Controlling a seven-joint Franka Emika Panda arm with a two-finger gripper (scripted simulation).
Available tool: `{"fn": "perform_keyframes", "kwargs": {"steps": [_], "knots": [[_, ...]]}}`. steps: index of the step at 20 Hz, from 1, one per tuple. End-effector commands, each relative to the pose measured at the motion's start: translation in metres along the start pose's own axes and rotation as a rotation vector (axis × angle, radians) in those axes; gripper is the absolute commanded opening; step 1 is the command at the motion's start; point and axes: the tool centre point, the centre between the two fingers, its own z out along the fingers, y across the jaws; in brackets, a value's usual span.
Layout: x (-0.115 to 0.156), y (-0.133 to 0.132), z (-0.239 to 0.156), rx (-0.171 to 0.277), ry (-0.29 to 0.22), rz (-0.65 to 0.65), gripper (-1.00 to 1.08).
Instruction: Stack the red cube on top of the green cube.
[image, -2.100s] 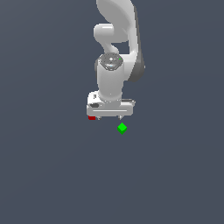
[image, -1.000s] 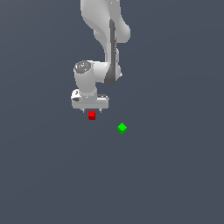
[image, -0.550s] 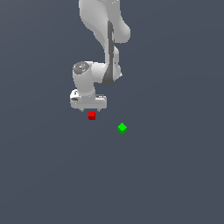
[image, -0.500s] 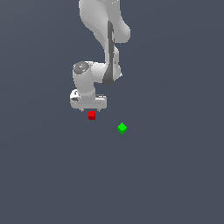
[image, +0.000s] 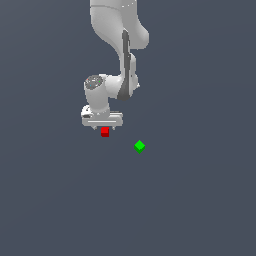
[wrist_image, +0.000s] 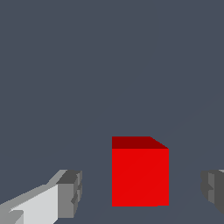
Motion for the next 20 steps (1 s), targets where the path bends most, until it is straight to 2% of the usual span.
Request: {"fn": "perform_keyframes", "kwargs": {"steps": [1,10,11,20], "knots": [[0.0,0.0,0.011,0.0,-0.001,0.0,1.0],[0.0,0.0,0.031,0.0,-0.001,0.0,1.0],[0.0,0.0,0.031,0.0,-0.001,0.0,-1.0],[0.0,0.0,0.031,0.0,-0.001,0.0,-1.0]]}}
